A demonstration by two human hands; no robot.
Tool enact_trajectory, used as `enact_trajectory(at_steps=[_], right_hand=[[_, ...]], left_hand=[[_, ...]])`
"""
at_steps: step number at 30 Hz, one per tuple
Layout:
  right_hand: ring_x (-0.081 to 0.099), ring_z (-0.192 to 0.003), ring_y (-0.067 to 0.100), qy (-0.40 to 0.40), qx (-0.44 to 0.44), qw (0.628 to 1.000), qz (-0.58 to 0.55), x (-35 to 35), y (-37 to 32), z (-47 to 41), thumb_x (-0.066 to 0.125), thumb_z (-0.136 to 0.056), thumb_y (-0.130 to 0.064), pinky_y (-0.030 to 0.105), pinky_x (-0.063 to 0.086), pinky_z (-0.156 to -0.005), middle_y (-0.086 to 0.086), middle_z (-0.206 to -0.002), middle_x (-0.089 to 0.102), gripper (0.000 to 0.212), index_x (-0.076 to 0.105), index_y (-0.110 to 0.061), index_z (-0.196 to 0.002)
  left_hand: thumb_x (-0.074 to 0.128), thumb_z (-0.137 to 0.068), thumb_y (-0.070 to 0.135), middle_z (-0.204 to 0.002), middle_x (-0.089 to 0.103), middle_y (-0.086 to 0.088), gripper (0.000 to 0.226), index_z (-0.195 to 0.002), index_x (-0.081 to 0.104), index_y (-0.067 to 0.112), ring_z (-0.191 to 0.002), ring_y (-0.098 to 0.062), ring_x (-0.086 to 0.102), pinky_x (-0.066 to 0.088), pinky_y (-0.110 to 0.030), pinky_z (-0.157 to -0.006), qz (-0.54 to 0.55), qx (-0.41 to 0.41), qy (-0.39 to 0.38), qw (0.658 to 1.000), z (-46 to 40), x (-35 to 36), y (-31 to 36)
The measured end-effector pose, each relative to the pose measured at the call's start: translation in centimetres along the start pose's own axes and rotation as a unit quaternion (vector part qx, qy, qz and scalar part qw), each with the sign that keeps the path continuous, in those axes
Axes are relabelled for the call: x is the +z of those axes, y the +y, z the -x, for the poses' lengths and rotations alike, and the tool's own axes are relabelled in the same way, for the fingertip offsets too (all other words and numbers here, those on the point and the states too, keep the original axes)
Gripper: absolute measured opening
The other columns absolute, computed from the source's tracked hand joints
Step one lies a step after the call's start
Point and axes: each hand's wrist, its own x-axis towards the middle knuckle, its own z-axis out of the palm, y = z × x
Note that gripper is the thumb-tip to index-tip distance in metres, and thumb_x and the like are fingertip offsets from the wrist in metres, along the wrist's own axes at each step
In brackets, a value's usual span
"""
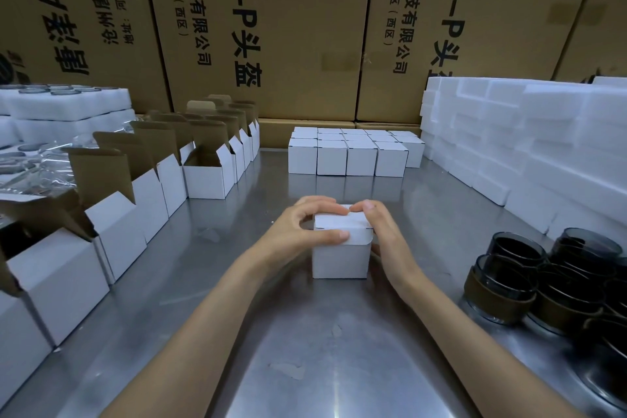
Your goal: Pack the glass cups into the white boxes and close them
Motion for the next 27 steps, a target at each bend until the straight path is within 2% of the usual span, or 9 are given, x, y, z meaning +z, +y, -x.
enact_trajectory(at_steps=[4, 8, 11, 17, 20, 22, 24, 25, 27], right_hand=[[0.057, -0.085, 0.007, -0.023, -0.006, 0.999, -0.026, 0.1, 0.1, 0.1, 0.048, -0.084, -0.055, 0.023, 0.045, -0.074, -0.008, -0.095, 0.059, 0.039, 0.054, -0.019, -0.099], [0.058, -0.08, 0.002, -0.017, -0.015, 1.0, -0.018, 0.2, 0.3, -0.2, 0.051, -0.085, -0.058, 0.021, 0.045, -0.069, -0.019, -0.084, 0.06, 0.033, 0.054, -0.026, -0.094], [0.059, -0.084, 0.006, -0.013, -0.013, 1.0, -0.017, 0.1, 0.6, -0.4, 0.051, -0.082, -0.052, 0.025, 0.045, -0.073, -0.013, -0.089, 0.061, 0.026, 0.055, -0.028, -0.092], [0.054, -0.081, 0.003, -0.017, -0.019, 0.999, -0.023, 0.1, 0.6, -0.5, 0.052, -0.078, -0.038, 0.015, 0.042, -0.067, -0.011, -0.087, 0.056, 0.02, 0.055, -0.024, -0.093], [0.05, -0.086, -0.002, -0.018, -0.026, 0.999, 0.007, 0.1, 0.6, -0.3, 0.051, -0.078, -0.035, 0.006, 0.038, -0.07, -0.01, -0.096, 0.053, 0.021, 0.053, -0.025, -0.097], [0.05, -0.099, 0.004, -0.029, -0.024, 0.999, 0.006, 0.2, 0.6, -0.3, 0.053, -0.087, -0.024, 0.006, 0.039, -0.078, -0.007, -0.105, 0.052, 0.013, 0.051, -0.026, -0.099], [0.044, -0.115, 0.01, -0.027, -0.025, 0.998, 0.04, 0.5, 0.7, -0.3, 0.048, -0.095, -0.013, 0.015, 0.037, -0.093, -0.003, -0.118, 0.048, 0.018, 0.05, -0.03, -0.102], [0.039, -0.12, 0.009, -0.008, -0.035, 0.996, 0.084, 0.7, 0.8, -0.3, 0.046, -0.095, -0.015, 0.018, 0.033, -0.098, -0.003, -0.124, 0.045, 0.019, 0.051, -0.031, -0.104], [0.031, -0.124, 0.008, 0.062, -0.09, 0.97, 0.216, 1.0, 0.9, 0.0, 0.046, -0.096, -0.02, 0.009, 0.023, -0.096, -0.005, -0.13, 0.039, 0.02, 0.056, -0.03, -0.11]], left_hand=[[0.084, -0.067, 0.039, -0.112, 0.067, 0.016, 0.029, -0.094, 0.076, 0.031, -0.103, -0.004, 0.065, 0.05, -0.019, -0.087, 0.035, 0.035, 0.06, 0.997, 0.0, 0.1, 0.2], [0.08, -0.07, 0.038, -0.098, 0.073, 0.013, 0.017, -0.085, 0.078, 0.032, -0.092, -0.005, 0.069, 0.053, -0.016, -0.077, 0.035, 0.058, 0.101, 0.993, -0.1, 0.6, 0.3], [0.079, -0.064, 0.042, -0.105, 0.071, 0.016, 0.027, -0.089, 0.078, 0.032, -0.1, -0.003, 0.066, 0.052, -0.021, -0.087, 0.022, 0.055, 0.093, 0.994, -0.2, 0.5, 0.1], [0.08, -0.069, 0.045, -0.126, 0.057, 0.014, 0.028, -0.095, 0.077, 0.033, -0.119, 0.001, 0.054, 0.043, -0.029, -0.103, 0.019, 0.043, 0.024, 0.999, -0.2, 0.1, -0.3], [0.063, -0.076, 0.058, -0.133, 0.049, 0.019, 0.033, -0.098, 0.076, 0.037, -0.123, 0.007, 0.046, 0.037, -0.026, -0.105, 0.013, 0.011, 0.006, 1.0, -0.2, 0.1, -0.5], [0.062, -0.079, 0.049, -0.138, 0.047, 0.013, 0.031, -0.107, 0.072, 0.04, -0.127, 0.001, 0.045, 0.035, -0.029, -0.11, 0.037, -0.009, 0.016, 0.999, -0.3, 0.5, -0.7], [0.066, -0.086, 0.034, -0.138, 0.046, 0.007, 0.034, -0.119, 0.064, 0.04, -0.13, -0.007, 0.044, 0.034, -0.032, -0.113, 0.062, -0.016, 0.031, 0.997, -0.4, 1.1, -0.9], [0.064, -0.09, 0.029, -0.138, 0.044, 0.008, 0.036, -0.124, 0.059, 0.04, -0.129, -0.003, 0.043, 0.034, -0.026, -0.111, 0.052, -0.011, 0.045, 0.998, -0.5, 1.3, -1.0], [0.055, -0.097, 0.027, -0.139, 0.04, 0.009, 0.037, -0.133, 0.051, 0.037, -0.117, 0.018, 0.04, 0.031, 0.001, -0.095, 0.024, 0.001, 0.086, 0.996, -0.7, 1.7, -1.3]])
